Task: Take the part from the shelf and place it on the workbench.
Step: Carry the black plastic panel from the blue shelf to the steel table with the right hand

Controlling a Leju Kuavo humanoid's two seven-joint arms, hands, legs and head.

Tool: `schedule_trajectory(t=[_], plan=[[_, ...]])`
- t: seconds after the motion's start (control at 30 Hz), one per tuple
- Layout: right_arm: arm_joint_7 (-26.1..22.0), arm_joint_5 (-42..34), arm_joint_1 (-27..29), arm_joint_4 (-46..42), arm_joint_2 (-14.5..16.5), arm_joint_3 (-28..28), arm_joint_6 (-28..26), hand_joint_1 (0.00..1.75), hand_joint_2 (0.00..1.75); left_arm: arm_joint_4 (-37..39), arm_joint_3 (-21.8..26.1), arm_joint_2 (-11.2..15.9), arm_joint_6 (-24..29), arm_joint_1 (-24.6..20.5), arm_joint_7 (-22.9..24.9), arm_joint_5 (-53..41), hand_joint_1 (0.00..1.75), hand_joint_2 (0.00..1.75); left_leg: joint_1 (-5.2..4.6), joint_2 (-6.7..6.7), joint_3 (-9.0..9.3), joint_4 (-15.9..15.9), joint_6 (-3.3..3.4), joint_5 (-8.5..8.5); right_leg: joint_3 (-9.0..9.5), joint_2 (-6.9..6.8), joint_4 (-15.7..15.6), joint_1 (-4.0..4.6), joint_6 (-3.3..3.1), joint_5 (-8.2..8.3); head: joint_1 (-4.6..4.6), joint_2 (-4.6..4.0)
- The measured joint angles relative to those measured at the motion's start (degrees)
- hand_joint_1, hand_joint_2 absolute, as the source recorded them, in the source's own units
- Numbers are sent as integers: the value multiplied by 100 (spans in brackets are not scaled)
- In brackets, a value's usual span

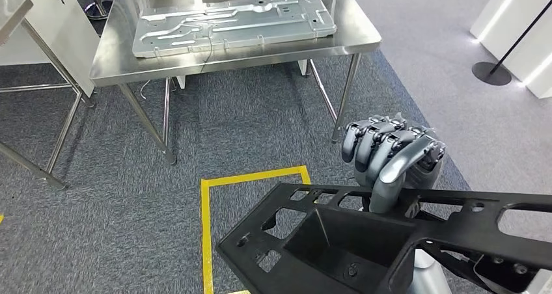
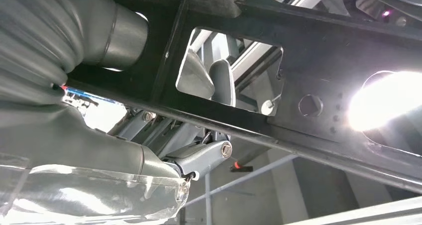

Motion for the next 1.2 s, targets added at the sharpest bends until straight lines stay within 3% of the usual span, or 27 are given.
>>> schedule_trajectory(t=[0.13, 0.2, 0.3, 0.33, 0.37, 0.4, 0.47, 0.5, 0.53, 0.67, 0.73, 0.8, 0.83, 0.87, 0.9, 0.97, 1.0, 1.03, 1.13, 1.2], plan=[[4, -1, -22, 25, -2, 2, -10, 175, 175, 1, 0, -1, -4, -16, -22, -3, 0, 175, -24, -16, 105, -248, 157, -62, 2, -11, -10, 4, 133, -56, 2, 0], [2, 0, -38, 32, -2, 2, -14, 175, 175, 1, 0, -3, -10, -8, -27, -4, 0, 175, 0, -10, 172, -305, 229, -79, -115, -38, 271, 3, 187, -201, 2, 0], [2, 1, -41, 63, -2, 3, -29, 175, 175, 1, 0, -4, -11, -5, -29, -5, 0, 175, -5, -1, 249, -321, 286, -148, -773, -57, 1389, -13, 218, -578, 2, -1], [2, 1, -36, 78, -2, 4, -38, 175, 175, 1, 0, -4, -11, -3, -29, -6, 0, 175, -7, -2, 286, -321, 288, -181, -962, -58, 1634, -18, 222, -583, 2, -1], [2, 1, -34, 92, -2, 4, -47, 175, 175, 1, 0, -4, -11, 0, -29, -7, 0, 175, -7, -4, 338, -320, 284, -220, -1048, -60, 1661, -20, 222, -464, 2, -1], [2, 1, -35, 103, -2, 4, -55, 175, 175, 1, 0, -4, -11, 3, -29, -7, 0, 175, -7, -7, 402, -319, 274, -263, -1019, -65, 1459, -22, 215, -238, 2, -1], [1, 1, -39, 118, -2, 5, -66, 175, 175, 1, 0, -7, -11, 4, -29, -7, 0, 175, -14, -12, 532, -318, 238, -360, -747, -92, 693, -12, 181, 264, 2, -1], [2, 2, -42, 124, -2, 6, -68, 175, 175, 1, 0, -8, -11, 1, -29, -7, 0, 175, -22, -13, 571, -314, 210, -409, -615, -106, 377, 2, 158, 380, 2, 0], [2, 3, -46, 130, -2, 7, -68, 175, 175, 1, 0, -9, -11, -3, -29, -8, 0, 175, -29, -10, 595, -314, 182, -449, -533, -116, 187, 16, 134, 409, 2, 0], [0, 8, -56, 139, 0, 9, -74, 175, 175, -1, 0, -14, -12, -28, -31, -8, 0, 175, -20, 10, 669, -295, 57, -569, -401, -90, 42, 12, 16, 296, 2, 1], [-2, 10, -68, 147, 4, 10, -81, 175, 175, -3, 0, -20, -14, -32, -36, -10, 0, 175, -2, 5, 466, 168, 6, -753, -285, -93, -3, -11, -39, 245, 1, 1], [-3, 12, -73, 164, 7, 11, -84, 175, 175, -3, 0, -21, -15, -26, -40, -12, 0, 175, 9, 2, -42, 984, -31, -985, -188, -96, -8, -6, -70, 159, 0, 0], [-3, 13, -70, 175, 7, 11, -85, 175, 175, -3, 0, -21, -15, -18, -40, -14, 0, 175, 11, 2, -284, 1287, -40, -1005, -133, -89, -7, -4, -74, 111, 0, 0], [-3, 14, -68, 183, 7, 11, -88, 175, 175, -3, 0, -22, -16, -6, -40, -20, 0, 175, 12, 2, -432, 1378, -38, -904, -70, -77, -7, -2, -74, 60, 0, -1], [-3, 15, -67, 187, 7, 11, -92, 175, 175, -3, 0, -22, -17, 7, -40, -29, 0, 175, 10, 1, -470, 1242, -24, -690, 6, -64, -7, -1, -71, 4, 0, -1], [-3, 16, -67, 191, 7, 11, -103, 175, 175, -2, 0, -10, -21, 28, -40, -47, 0, 175, -12, -6, -277, 489, 44, -120, 173, -47, -14, 1, -53, -118, 2, -1], [-3, 18, -66, 192, 7, 11, -107, 175, 175, -1, 0, -1, -25, 33, -41, -53, 0, 175, -34, -10, -154, 135, 82, 51, 233, -41, -21, 6, -29, -174, 2, 0], [-3, 21, -65, 192, 7, 11, -111, 175, 175, 0, 0, 10, -29, 28, -43, -59, 0, 175, -58, -14, -65, -98, 115, 132, 274, -38, -40, 5, -1, -214, 2, 0], [-1, 47, -49, 189, 7, 12, -123, 175, 175, 1, -1, 25, -50, 9, -49, -72, 0, 175, -81, -23, 60, -302, 200, 63, 344, -40, -35, -1, 114, -198, 2, 0], [-2, 73, -43, 184, 7, 13, -146, 175, 175, 1, -2, 26, -79, 15, -51, -81, 0, 175, -57, -26, 214, -404, 263, 29, 278, -51, 213, -10, 175, -208, 2, 0]])
